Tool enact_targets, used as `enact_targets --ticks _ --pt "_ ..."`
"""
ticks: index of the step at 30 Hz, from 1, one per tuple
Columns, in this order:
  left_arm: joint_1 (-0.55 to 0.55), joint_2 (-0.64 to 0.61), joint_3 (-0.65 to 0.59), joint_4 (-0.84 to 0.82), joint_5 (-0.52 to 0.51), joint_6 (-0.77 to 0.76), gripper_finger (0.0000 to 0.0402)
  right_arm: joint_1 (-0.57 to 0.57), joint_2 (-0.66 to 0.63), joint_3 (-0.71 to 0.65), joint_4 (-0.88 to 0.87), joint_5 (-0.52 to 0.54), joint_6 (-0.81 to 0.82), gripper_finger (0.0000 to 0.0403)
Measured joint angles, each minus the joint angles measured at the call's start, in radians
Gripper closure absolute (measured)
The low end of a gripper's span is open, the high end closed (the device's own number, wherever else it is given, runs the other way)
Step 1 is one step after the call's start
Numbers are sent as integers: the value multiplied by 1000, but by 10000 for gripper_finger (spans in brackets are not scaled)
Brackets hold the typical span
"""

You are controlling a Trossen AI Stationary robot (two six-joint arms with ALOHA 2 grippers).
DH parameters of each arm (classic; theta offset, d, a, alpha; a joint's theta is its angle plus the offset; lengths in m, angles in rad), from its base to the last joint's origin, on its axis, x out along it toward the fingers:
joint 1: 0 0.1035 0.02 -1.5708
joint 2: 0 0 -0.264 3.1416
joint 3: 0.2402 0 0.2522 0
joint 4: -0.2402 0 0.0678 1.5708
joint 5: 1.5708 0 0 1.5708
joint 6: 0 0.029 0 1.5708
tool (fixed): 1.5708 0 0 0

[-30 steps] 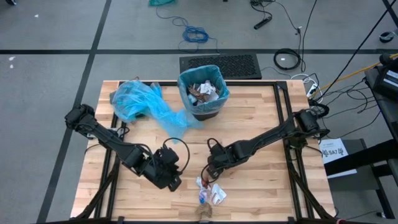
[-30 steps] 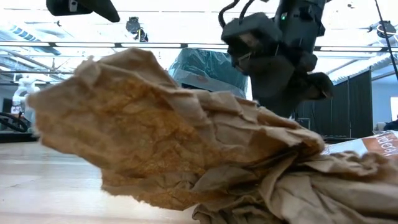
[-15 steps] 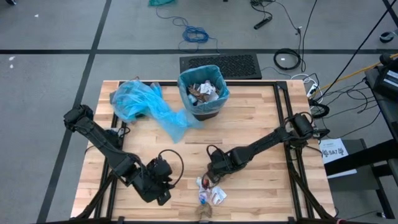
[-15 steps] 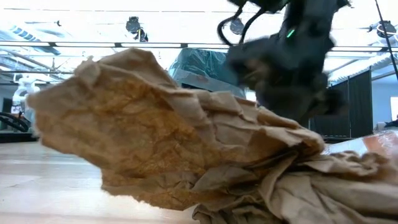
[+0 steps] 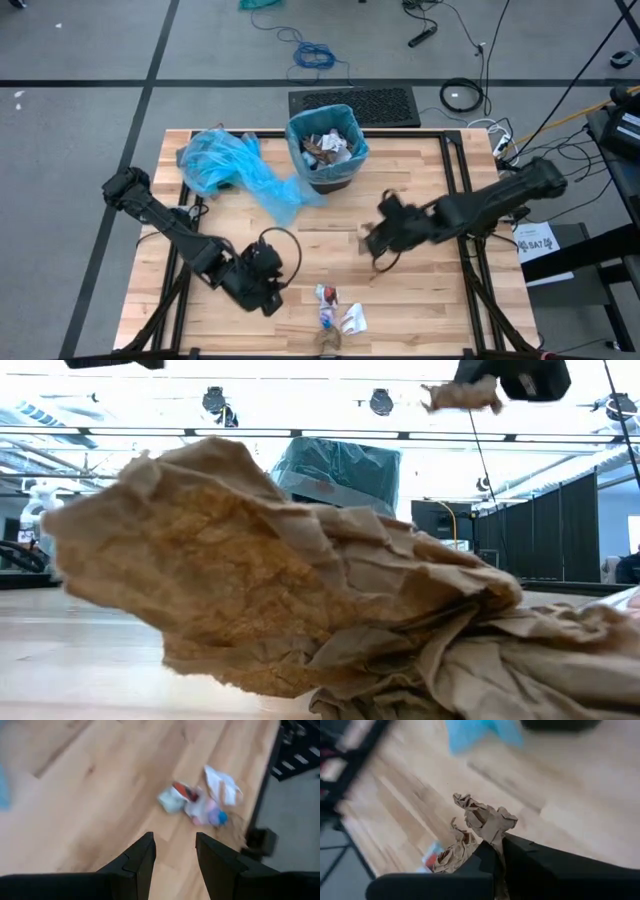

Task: Place trash/remove bag and relplace
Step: Put the brown paper into the trash bin

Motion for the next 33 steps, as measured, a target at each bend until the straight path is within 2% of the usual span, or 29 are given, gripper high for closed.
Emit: enact_targets --ticks 7,11,15,22,28,33 --pt "164 -54 0 10 5 123 256 -132 -119 0 90 19 -281 402" --pt "262 -93 0 13 5 190 256 -241 -121 1 224 -80 -499 403" --pt "339 -126 0 10 14 258 256 -363 -102 1 348 -191 -628 403" --pt "499 -147 0 -3 160 435 257 -536 -52 1 521 -348 -739 403" --pt "695 -146 0 -71 302 654 278 -645 11 1 637 -375 -826 397" --pt "878 -147 -1 -87 383 828 298 -715 82 1 734 -376 -876 372"
